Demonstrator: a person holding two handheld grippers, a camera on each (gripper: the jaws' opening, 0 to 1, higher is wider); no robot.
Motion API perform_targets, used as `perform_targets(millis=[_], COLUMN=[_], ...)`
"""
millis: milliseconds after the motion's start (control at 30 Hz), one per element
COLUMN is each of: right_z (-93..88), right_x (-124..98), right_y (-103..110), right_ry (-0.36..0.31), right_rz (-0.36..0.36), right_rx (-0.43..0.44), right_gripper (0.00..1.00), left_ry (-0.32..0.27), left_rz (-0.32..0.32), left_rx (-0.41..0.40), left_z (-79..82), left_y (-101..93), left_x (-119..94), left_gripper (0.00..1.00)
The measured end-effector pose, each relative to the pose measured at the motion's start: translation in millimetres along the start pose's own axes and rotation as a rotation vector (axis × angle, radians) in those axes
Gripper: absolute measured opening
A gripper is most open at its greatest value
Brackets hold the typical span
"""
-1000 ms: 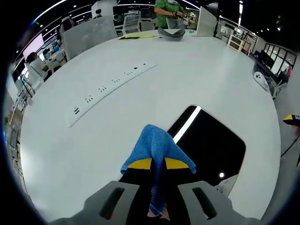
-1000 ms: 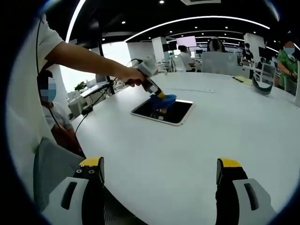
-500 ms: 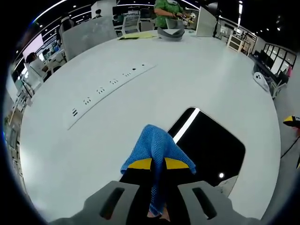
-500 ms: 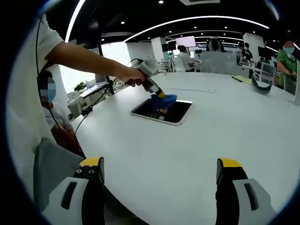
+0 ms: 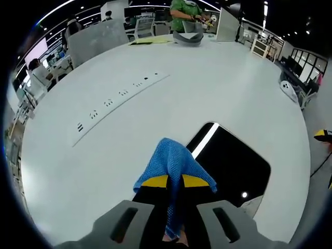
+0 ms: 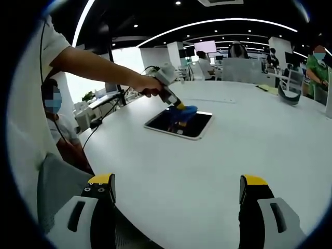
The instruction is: Wipe the mirror surface with the cleaning cloth until all visible marks leave the cleaned area.
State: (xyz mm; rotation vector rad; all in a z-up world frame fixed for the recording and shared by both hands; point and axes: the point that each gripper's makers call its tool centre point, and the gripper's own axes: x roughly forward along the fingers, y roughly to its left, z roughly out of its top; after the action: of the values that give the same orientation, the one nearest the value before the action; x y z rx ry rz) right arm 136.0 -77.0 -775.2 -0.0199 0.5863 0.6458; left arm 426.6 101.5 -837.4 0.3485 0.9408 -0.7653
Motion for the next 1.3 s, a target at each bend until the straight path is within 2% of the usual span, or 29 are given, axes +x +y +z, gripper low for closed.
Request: perform_targets(millis=[1300], right_z=[-1.0], right_x=[-1.4], right_y=[-5.7], right_ry=[-0.003], right_rz=[-0.012], right_rx=[-0.002], right_gripper=[1.0], left_ry=[-0.021], left_rz=[-0.034], left_rx=[0.006], left_z=[19.8], left_y=[-25.1], left_x=[14.4], left_gripper=[0.06])
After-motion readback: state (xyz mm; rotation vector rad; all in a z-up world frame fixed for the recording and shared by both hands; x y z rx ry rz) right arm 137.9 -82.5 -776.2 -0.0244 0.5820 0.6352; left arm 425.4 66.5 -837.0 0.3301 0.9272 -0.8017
